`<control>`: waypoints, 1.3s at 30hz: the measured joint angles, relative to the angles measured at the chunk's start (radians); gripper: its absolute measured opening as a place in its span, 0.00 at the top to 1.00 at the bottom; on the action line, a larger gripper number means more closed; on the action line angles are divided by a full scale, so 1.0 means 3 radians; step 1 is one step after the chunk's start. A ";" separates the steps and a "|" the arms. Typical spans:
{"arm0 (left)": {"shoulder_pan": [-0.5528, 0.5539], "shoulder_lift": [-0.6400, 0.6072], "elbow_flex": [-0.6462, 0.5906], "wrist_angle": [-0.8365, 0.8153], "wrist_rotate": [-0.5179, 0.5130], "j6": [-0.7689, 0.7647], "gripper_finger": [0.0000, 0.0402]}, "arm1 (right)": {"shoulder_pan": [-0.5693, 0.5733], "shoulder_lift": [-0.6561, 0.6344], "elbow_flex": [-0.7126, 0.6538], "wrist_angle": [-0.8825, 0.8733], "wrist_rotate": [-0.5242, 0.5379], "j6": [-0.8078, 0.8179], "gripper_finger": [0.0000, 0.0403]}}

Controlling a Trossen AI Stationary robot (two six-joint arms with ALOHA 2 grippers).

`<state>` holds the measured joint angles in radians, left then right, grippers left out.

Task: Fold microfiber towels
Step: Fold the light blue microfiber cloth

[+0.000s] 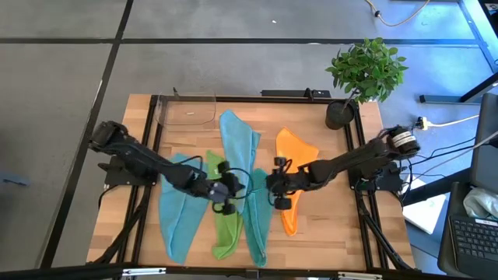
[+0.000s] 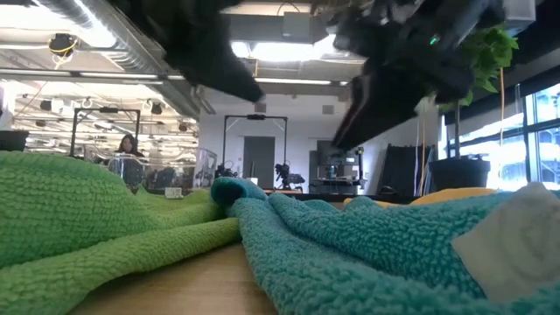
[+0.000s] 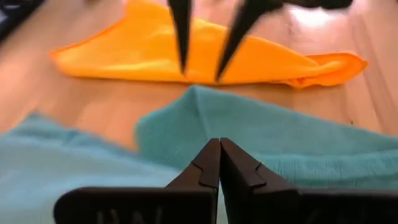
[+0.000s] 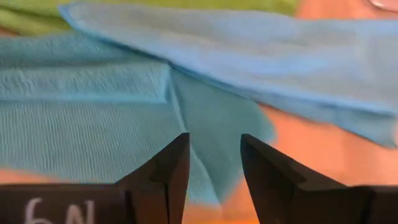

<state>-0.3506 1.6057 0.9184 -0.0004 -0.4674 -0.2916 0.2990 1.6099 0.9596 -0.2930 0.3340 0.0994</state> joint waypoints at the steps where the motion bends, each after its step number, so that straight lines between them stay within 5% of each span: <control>1: 0.0059 0.0077 0.0000 0.0129 0.0095 0.0043 0.99 | 0.0028 -0.0105 0.0000 -0.0218 0.0064 0.0070 0.64; 11: 0.0272 0.0715 0.0193 0.1573 0.0566 0.0875 0.79 | 0.0395 -0.1127 -0.0001 -0.1918 0.0996 0.0983 0.64; 15: 0.0270 0.1046 0.0661 0.0892 0.0296 0.1270 0.68 | 0.0447 -0.1392 0.0000 -0.1898 0.1103 0.1042 0.64; 19: 0.0295 0.1147 0.1047 -0.0315 -0.0215 0.1047 0.61 | 0.0454 -0.1445 0.0000 -0.1941 0.1069 0.1057 0.64; 27: 0.0080 0.1073 0.1783 -0.2184 0.0442 0.0207 0.58 | 0.0494 -0.1428 -0.0088 -0.1977 0.1005 0.1048 0.64; 33: -0.0274 0.1077 0.1865 -0.2438 0.0690 0.0382 0.59 | 0.0571 -0.1426 -0.0464 -0.1716 0.0973 0.1096 0.64; 39: -0.0396 0.1077 0.1864 -0.2452 0.0535 0.0396 0.59 | 0.0654 -0.1426 -0.0731 -0.1450 0.0974 0.1128 0.64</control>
<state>-0.4693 1.9289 1.4776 -0.7359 -0.3068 -0.1727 0.4952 1.1820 0.7402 -0.7279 0.6262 0.4378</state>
